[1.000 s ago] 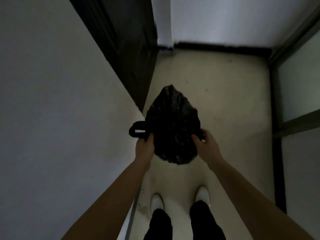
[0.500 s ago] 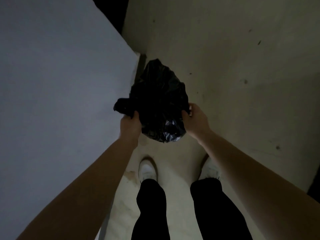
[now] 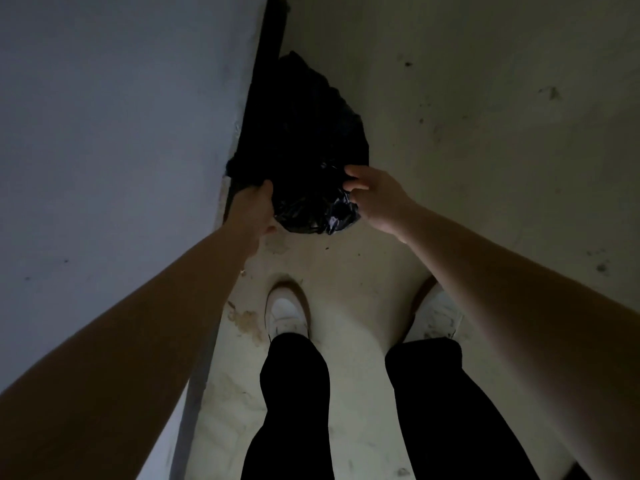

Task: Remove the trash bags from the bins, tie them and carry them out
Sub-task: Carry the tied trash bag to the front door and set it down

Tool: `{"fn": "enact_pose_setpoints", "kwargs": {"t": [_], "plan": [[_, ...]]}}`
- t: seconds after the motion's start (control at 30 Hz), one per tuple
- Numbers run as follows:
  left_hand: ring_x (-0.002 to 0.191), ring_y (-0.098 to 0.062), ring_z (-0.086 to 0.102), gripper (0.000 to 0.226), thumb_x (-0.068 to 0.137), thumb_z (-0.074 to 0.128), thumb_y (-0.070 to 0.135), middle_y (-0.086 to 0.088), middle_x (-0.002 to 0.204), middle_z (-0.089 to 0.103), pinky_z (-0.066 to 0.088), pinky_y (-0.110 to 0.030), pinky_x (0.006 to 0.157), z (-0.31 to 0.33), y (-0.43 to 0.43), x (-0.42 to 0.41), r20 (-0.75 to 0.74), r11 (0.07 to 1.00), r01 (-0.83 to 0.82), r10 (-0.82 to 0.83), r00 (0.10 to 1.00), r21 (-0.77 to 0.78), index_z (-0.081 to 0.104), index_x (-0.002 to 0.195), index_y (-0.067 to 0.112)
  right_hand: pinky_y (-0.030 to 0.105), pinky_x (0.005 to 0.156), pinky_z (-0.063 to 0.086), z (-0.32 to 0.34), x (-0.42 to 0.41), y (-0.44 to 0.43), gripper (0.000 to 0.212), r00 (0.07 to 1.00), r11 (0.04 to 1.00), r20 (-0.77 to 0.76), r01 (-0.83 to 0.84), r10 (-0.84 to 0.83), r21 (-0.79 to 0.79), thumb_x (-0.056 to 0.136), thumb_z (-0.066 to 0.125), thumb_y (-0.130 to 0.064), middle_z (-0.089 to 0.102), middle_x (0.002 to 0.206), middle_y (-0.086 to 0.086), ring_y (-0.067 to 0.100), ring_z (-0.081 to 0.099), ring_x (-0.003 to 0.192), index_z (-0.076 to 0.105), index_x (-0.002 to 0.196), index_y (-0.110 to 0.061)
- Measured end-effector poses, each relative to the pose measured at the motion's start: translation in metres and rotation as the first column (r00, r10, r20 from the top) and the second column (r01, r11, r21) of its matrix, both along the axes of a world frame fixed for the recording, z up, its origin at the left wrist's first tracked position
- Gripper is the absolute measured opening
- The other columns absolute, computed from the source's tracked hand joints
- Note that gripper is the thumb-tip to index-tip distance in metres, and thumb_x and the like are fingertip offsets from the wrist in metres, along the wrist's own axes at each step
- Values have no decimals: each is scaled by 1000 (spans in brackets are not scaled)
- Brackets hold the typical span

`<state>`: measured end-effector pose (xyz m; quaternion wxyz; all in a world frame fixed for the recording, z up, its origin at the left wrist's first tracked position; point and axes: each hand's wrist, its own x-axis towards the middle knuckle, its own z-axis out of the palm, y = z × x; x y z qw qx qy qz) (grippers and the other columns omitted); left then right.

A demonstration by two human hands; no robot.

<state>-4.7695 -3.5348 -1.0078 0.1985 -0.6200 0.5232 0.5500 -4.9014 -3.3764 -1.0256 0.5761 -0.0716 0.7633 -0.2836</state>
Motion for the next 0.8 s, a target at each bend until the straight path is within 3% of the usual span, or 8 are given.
{"fn": "enact_pose_setpoints", "kwargs": {"t": [0.07, 0.13, 0.2, 0.27, 0.37, 0.47, 0.63, 0.8], "plan": [[92, -13, 56, 27, 105, 36, 35, -1, 105, 61, 48, -33, 83, 15, -1, 3, -37, 993, 66, -70, 997, -97, 59, 104, 22, 25, 88, 45, 15, 3, 4, 50, 999, 999, -29, -32, 32, -1, 103, 35, -9, 46, 152, 9, 26, 54, 127, 35, 153, -18], [73, -12, 47, 32, 107, 32, 27, -4, 83, 54, 40, -31, 75, 41, -8, 1, -28, 937, 231, -247, 969, -264, 50, 82, 18, 28, 98, 42, 41, -4, 8, 49, 988, 996, -131, -86, 86, 5, 106, 36, -21, 42, 154, 8, 26, 49, 133, 31, 154, -19], [87, -18, 56, 36, 108, 31, 29, -9, 100, 62, 43, -35, 84, 75, -16, -7, 24, 790, 402, -442, 897, -462, 59, 97, 9, 37, 110, 37, 77, -21, 11, 51, 936, 988, -318, -152, 153, 29, 107, 36, -32, 38, 156, 10, 28, 42, 139, 28, 155, -18], [131, -29, 45, 44, 107, 31, 36, -16, 147, 47, 36, -45, 109, 122, -22, -20, 105, 590, 481, -556, 824, -649, 52, 138, 11, 44, 114, 35, 123, -37, 16, 56, 811, 975, -544, -209, 214, 73, 106, 33, -40, 32, 159, 14, 31, 37, 143, 25, 156, -16], [144, -38, 31, 55, 106, 31, 40, -20, 160, 27, 31, -52, 114, 195, -29, -52, 209, 227, 497, -707, 676, -838, 37, 151, 11, 50, 116, 31, 194, -68, 15, 60, 596, 959, -756, -237, 272, 158, 105, 30, -48, 23, 162, 18, 36, 31, 146, 24, 156, -17], [145, -41, 31, 56, 107, 31, 40, -25, 160, 25, 34, -55, 113, 315, -41, -97, 292, -62, 401, -788, 542, -914, 35, 153, 7, 52, 119, 23, 319, -109, 14, 63, 389, 968, -897, -213, 210, 134, 104, 29, -51, 18, 164, 19, 38, 23, 149, 24, 157, -17], [146, -42, 28, 61, 104, 34, 44, -24, 161, 24, 34, -60, 111, 538, -50, -181, 351, -281, 211, -772, 530, -936, 32, 154, 8, 50, 122, 14, 533, -178, 18, 66, 115, 979, -989, -192, 89, 66, 104, 25, -55, 10, 165, 16, 34, 15, 152, 20, 158, -17], [146, -41, 28, 65, 103, 34, 48, -24, 160, 25, 30, -58, 113, 793, -40, -241, 327, -450, -64, -733, 597, -891, 33, 153, 8, 53, 120, 22, 789, -241, 41, 65, -229, 976, -968, -210, -107, -58, 103, 35, -51, 17, 164, 19, 36, 21, 150, 27, 156, -14]]}}
